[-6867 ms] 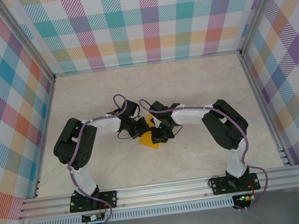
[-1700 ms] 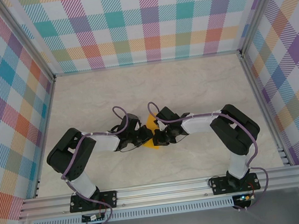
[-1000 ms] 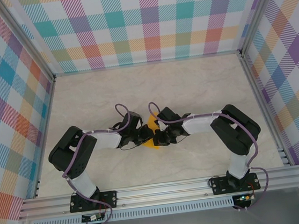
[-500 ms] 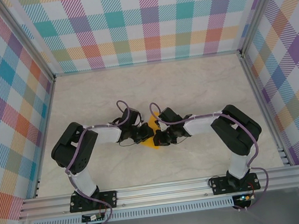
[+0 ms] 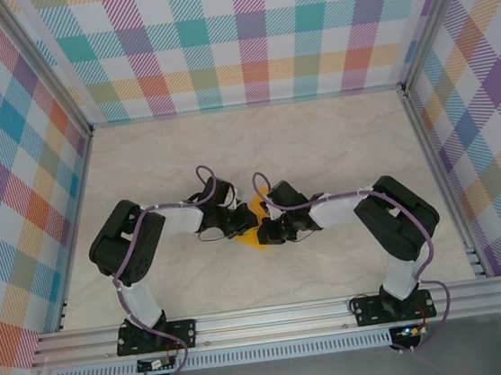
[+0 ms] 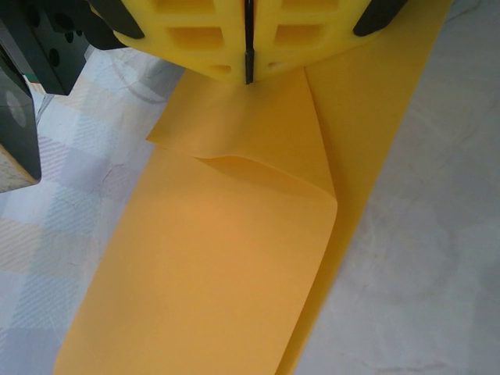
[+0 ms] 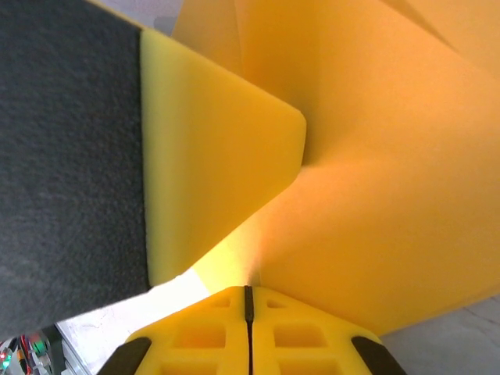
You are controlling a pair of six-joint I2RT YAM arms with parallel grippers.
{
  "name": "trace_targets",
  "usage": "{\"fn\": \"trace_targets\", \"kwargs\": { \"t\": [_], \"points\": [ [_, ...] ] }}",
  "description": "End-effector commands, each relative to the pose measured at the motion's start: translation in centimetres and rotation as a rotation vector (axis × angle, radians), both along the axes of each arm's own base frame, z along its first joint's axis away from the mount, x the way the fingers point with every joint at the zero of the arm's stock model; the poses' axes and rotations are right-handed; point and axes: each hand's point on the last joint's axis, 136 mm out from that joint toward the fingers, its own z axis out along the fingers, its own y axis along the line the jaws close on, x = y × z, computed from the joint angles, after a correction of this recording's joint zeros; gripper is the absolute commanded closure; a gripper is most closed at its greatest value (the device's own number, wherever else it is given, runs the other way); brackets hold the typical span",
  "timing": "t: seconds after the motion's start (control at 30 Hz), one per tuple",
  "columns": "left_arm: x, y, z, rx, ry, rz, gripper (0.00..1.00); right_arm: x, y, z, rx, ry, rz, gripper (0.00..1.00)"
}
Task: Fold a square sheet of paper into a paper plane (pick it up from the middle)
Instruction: Fold the triangle a second time at the center of the table.
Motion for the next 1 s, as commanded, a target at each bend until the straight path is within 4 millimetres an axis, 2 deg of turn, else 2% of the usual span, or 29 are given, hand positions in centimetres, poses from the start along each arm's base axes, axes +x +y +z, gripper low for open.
{"fn": "trace_targets", "kwargs": {
  "t": [0.0,0.3,0.73,0.97],
  "points": [
    [6.3,6.2,-3.3,0.253,-0.138,0.223,0.91,-7.7,-8.4,-7.0,-0.37,0.267,0.014,0.94],
    [7.9,6.8,-2.5,0.264,-0.166,0.244,0.91,-7.9,-8.7,-7.0,-0.375,0.265,0.01,0.94],
    [9.2,8.2,-2.5,0.274,-0.167,0.267,0.91,-7.9,-8.9,-6.9,-0.38,0.263,0.003,0.94],
    [11.0,8.3,-0.4,0.315,-0.215,0.238,0.91,-7.1,-8.2,-5.5,-0.344,0.222,-0.002,0.93]
  ]
}}
